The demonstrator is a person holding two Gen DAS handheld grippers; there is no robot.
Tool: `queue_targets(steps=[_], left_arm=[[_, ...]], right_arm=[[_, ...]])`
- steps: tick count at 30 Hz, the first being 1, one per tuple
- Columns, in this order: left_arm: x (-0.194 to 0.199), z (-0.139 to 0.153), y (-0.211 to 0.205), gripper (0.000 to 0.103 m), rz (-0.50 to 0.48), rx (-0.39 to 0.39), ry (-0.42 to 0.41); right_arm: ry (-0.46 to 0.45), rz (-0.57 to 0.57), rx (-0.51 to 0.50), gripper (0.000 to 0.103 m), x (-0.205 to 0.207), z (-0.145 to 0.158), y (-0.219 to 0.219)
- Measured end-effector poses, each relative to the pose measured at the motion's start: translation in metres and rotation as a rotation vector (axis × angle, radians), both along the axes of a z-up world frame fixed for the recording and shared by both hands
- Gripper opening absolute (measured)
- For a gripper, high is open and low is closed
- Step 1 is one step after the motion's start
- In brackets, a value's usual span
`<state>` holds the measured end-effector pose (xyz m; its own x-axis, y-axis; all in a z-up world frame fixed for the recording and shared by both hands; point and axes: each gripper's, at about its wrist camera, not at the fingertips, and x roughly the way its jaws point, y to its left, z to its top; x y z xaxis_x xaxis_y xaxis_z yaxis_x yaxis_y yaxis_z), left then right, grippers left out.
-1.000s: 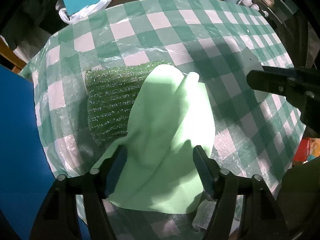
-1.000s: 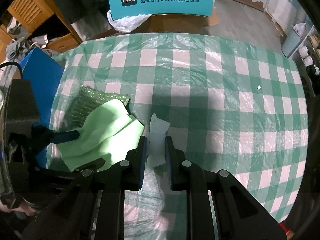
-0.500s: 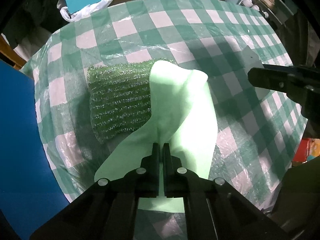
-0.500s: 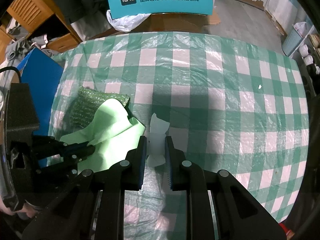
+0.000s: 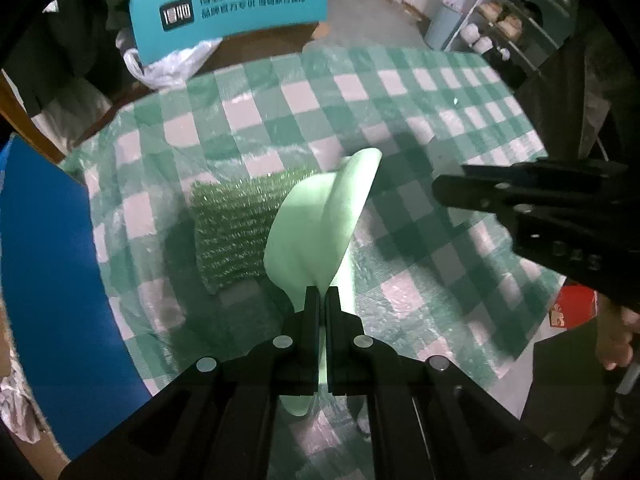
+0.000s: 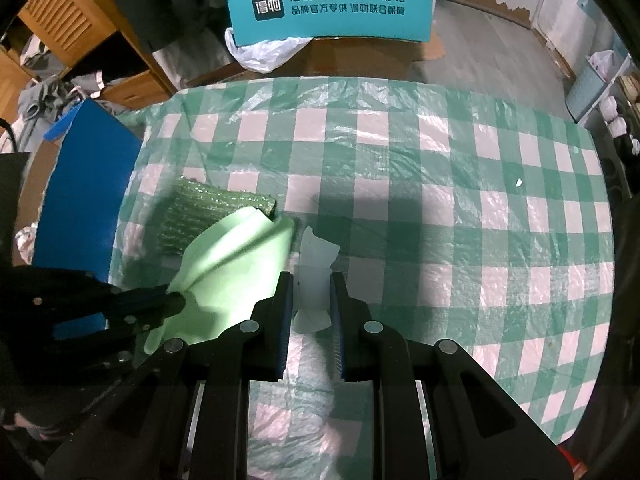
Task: Organize soft objects
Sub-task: 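Carry the green cloth with the left gripper while the right gripper carries the white tissue to the box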
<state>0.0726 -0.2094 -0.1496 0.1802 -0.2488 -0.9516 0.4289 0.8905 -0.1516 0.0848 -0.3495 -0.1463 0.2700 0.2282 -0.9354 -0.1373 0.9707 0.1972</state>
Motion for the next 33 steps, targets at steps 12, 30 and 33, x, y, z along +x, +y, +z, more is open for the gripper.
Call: queue_targets(steps=[12,30,33], left_arm=[[0.009,0.036,0.022,0.002,0.042,-0.037,-0.081],[-0.003,0.089,0.056,0.002,0.104,-0.076,-0.189],[-0.005,0.096,0.063,0.002,0.112,-0.084,-0.198]], right_arm=[[-0.045,0.011,0.015,0.017,-0.008,0.024,0.006],[-0.138,0.092,0.008,0.017,-0.031,0.074,0.035],[-0.153,0.105,0.014,0.017,-0.034,0.081,0.041]])
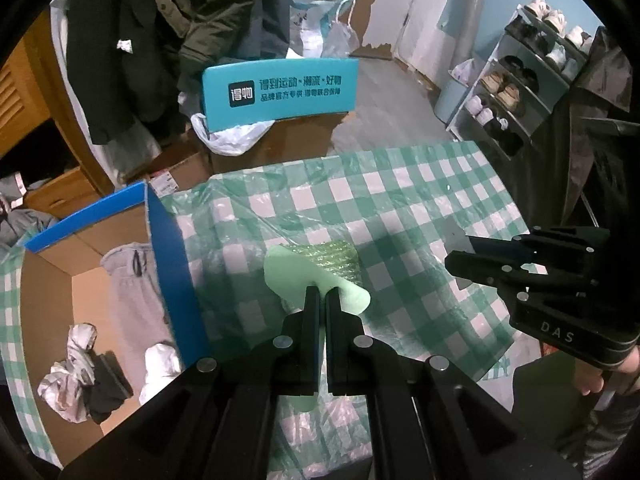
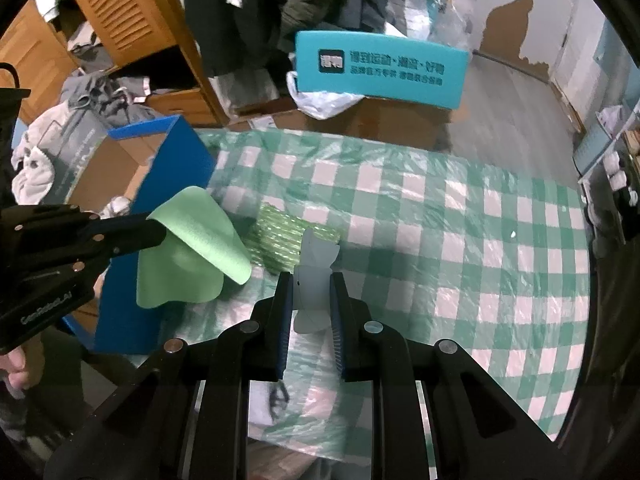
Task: Organize soft objects
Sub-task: 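Carry the green cloth with the left gripper while the right gripper carries the white tissue to the box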
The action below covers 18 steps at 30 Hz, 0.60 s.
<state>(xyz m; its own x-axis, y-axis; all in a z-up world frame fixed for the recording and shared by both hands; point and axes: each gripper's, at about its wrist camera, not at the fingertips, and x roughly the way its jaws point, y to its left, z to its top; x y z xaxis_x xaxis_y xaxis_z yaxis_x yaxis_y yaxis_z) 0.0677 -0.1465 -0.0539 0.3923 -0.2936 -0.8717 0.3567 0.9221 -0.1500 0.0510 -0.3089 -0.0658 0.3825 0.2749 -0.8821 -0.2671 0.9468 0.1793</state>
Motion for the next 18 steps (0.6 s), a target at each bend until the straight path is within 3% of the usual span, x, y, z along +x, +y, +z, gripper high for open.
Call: queue_targets(steps=[18], left_arm=[[-0.014,0.037,0.041,0.002,0.069,-0.021,-0.087]], right_arm=[[-0.055,0.058,0.028,0.017,-0.002,0.032,0.036]])
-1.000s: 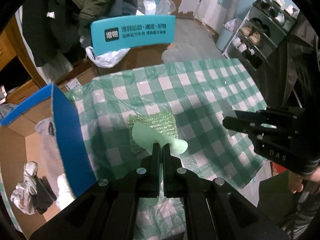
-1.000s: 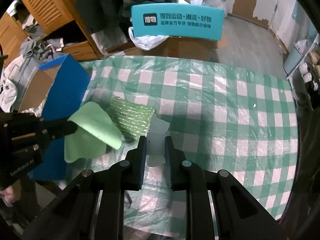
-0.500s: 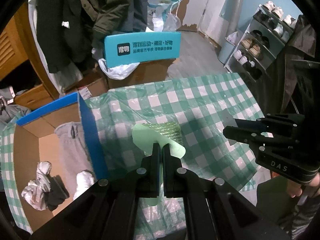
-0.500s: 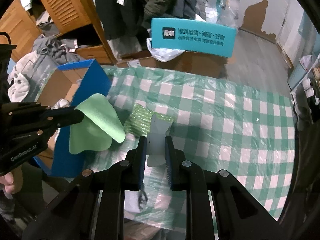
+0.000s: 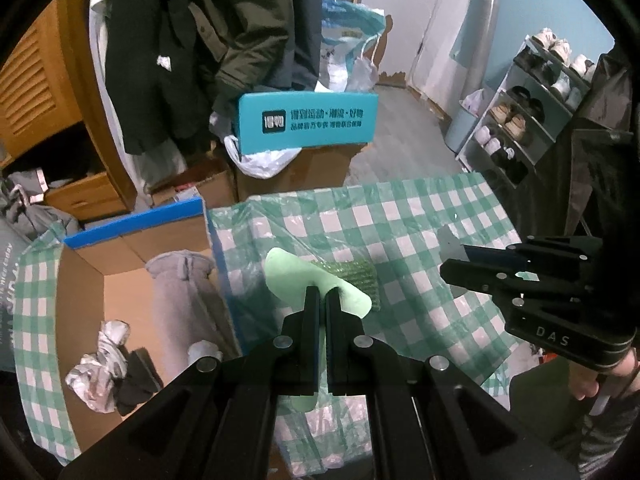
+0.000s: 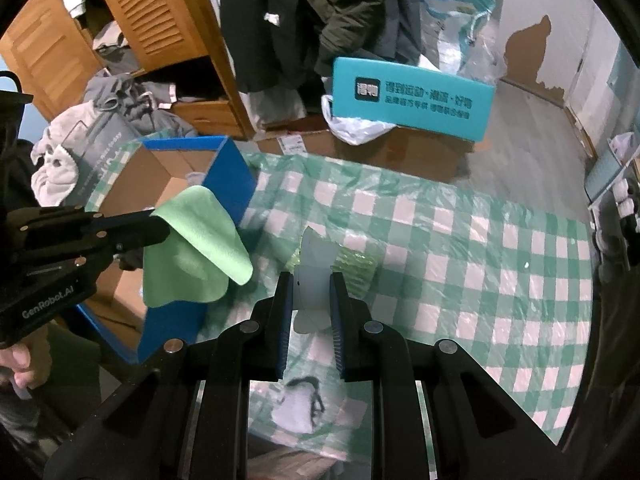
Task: Organize soft objects
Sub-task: 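Carry the green cloth with the left gripper while the right gripper carries the white tissue to the box, then lower the green cloth into the box and open the left gripper while the right gripper drops the tissue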
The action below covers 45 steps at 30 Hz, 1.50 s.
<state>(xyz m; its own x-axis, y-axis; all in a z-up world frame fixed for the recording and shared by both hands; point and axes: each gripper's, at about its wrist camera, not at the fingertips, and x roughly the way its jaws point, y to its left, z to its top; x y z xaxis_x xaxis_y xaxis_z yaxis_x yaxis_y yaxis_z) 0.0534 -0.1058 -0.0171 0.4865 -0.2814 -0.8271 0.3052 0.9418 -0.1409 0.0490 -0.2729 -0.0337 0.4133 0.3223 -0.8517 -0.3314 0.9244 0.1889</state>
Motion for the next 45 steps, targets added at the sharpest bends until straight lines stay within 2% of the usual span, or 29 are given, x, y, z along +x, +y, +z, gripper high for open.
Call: queue_targets(steps=[26,45], left_arm=[[-0.028,0.03,0.084,0.002,0.119,-0.016,-0.078],[-0.039,0.006,0.149,0.002,0.213,0.012,-0.031]], right_arm=[[-0.044,0.141,0.001,0.017,0.0,0.028,0.088],[-0.014,0.279,-0.019,0.017,-0.002,0.022,0.178]])
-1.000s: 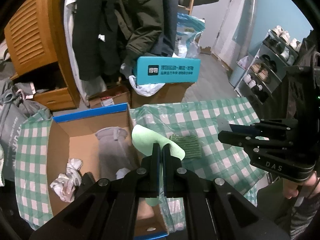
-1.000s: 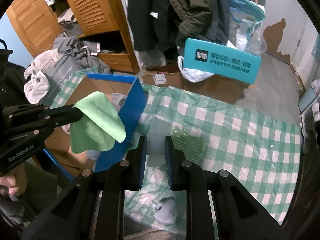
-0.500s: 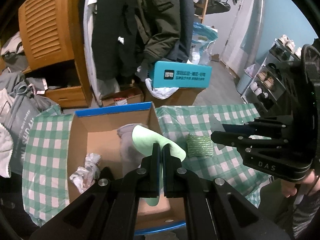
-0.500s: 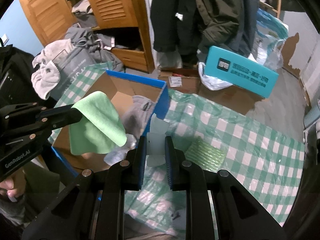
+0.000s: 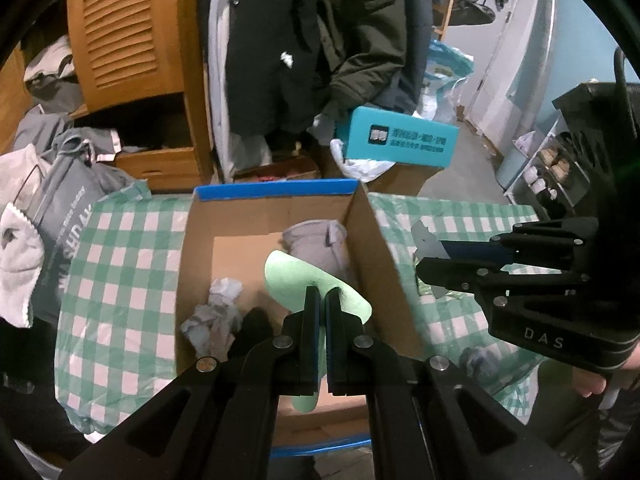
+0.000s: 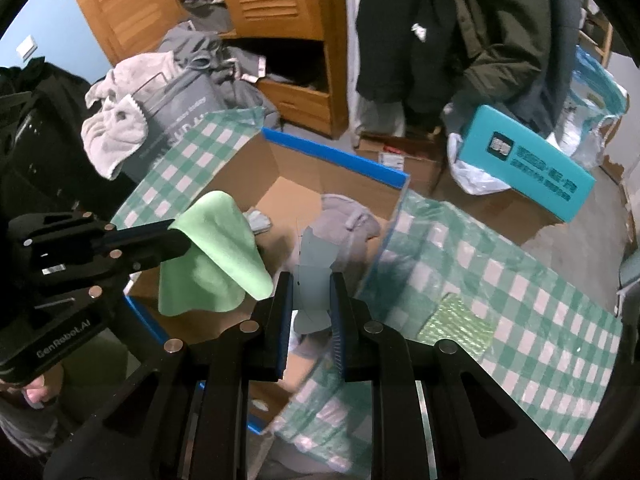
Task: Organize soft objects
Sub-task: 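Lower the green cloth into the box and open the left gripper while the right gripper drops the tissue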
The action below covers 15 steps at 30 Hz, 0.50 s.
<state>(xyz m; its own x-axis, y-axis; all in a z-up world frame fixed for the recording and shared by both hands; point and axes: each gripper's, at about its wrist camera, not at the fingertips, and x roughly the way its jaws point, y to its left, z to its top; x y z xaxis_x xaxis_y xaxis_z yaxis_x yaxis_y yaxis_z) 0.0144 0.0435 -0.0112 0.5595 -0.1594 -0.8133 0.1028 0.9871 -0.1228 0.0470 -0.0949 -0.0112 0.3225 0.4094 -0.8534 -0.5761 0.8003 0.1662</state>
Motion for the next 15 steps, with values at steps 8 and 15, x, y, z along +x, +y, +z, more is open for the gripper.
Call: queue_targets(steps=[8,15], left_arm=[[0.005,-0.019,0.019,0.002,0.049,0.014,0.05],[0.007,-0.037,0.023,0.003,0.076,0.027,0.099]], right_arm=[[0.048,0.028,-0.02,0.017,0.001,-0.015,0.024],[0.07,0.026,-0.04,0.017,0.003,-0.026,0.031]])
